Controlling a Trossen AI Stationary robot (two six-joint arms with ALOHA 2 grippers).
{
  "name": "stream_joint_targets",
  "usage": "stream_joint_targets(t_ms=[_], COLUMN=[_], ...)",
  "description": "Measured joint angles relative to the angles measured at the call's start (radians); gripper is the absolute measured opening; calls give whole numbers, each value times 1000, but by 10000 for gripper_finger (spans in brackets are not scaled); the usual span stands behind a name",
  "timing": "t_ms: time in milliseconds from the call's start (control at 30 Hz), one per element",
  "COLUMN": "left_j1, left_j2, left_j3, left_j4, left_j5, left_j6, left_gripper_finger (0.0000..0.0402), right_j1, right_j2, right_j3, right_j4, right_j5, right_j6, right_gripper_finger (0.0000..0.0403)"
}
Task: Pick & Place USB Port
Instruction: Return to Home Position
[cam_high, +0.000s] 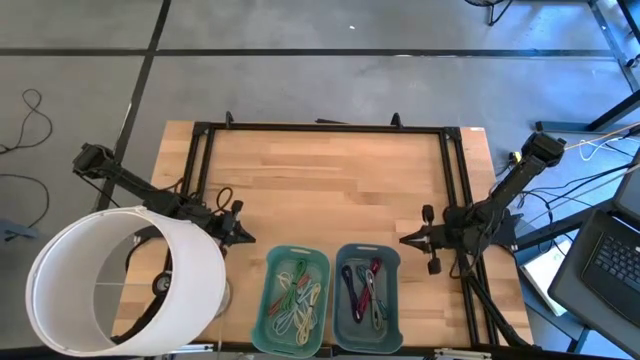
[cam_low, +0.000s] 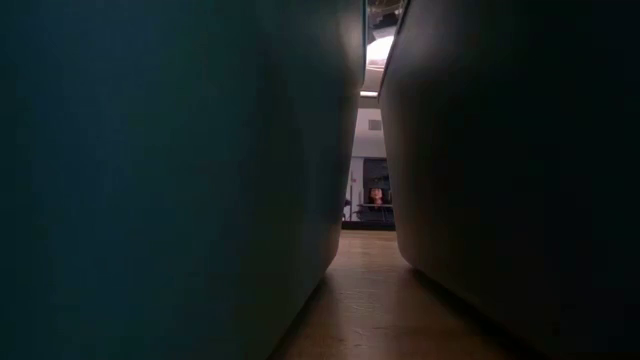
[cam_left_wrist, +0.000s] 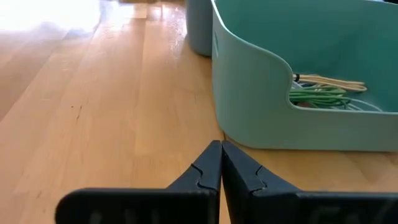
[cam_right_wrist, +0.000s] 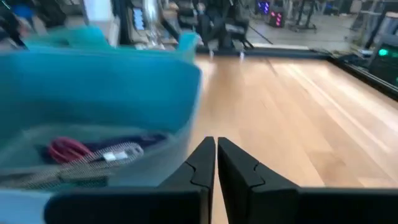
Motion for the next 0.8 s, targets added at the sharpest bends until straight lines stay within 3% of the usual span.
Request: stream_joint_targets(t_ms=[67, 433, 800], left_j1=[0, 0, 0], left_j2=[0, 0, -79], left_j3=[0, 0, 0], left_j4=[0, 3, 0], left_j5=[0, 0, 0], left_j6=[-11, -1, 0], left_gripper_finger=[3, 2, 8], right_j1=[-1, 0, -38], right_j2=[0, 0, -67], right_j3=[0, 0, 0], right_j4=[-47, -63, -71], right_j5=[3, -207, -253], right_j6=[11, 32, 32], right_gripper_finger=[21, 16, 12])
